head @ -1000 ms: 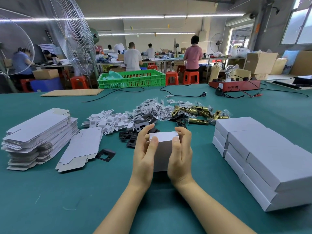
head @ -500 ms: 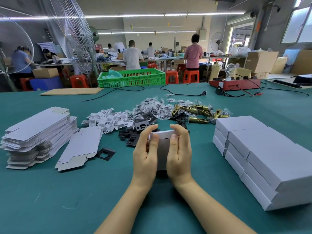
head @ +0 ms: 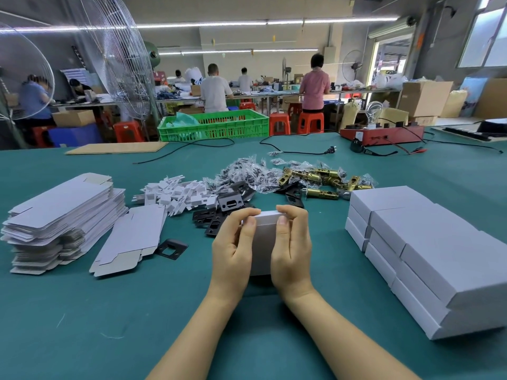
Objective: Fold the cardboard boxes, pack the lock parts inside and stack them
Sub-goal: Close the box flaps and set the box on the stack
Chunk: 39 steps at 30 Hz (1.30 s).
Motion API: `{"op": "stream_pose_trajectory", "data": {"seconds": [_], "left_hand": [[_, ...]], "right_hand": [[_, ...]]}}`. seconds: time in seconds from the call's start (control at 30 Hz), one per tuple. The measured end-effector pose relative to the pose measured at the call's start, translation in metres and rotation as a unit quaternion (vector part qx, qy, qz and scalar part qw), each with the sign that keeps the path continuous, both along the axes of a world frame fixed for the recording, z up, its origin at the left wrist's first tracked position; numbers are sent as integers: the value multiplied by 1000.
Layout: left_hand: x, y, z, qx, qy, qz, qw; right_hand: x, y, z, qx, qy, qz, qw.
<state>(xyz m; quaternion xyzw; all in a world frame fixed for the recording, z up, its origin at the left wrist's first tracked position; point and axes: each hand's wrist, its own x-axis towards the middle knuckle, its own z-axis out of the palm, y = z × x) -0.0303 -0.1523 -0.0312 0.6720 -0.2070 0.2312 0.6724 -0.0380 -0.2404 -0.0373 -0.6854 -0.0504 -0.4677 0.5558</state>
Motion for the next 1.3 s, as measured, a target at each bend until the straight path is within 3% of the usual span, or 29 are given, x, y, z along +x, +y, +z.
{"op": "stream_pose_trajectory", "data": {"seconds": [0.5, 0.63, 0.9, 1.03, 1.13, 1.3], "left_hand": [[3, 7, -6, 59, -25, 0, 998], [3, 7, -6, 77, -32, -5, 997], [8, 7, -15, 107, 76, -3, 991], [11, 8, -19, 220, 56, 41, 973], [9, 7, -16, 237, 64, 46, 968], [5, 7, -10, 146, 143, 35, 978]], "right_hand": [[0, -2, -5, 3, 16, 33, 999], [0, -5, -8, 0, 68, 71, 995], [-1, -6, -6, -17, 109, 98, 989], [3, -12, -1, 101, 127, 71, 984], [10, -23, 2, 229, 185, 71, 953], [17, -32, -2, 168, 291, 50, 941]]}}
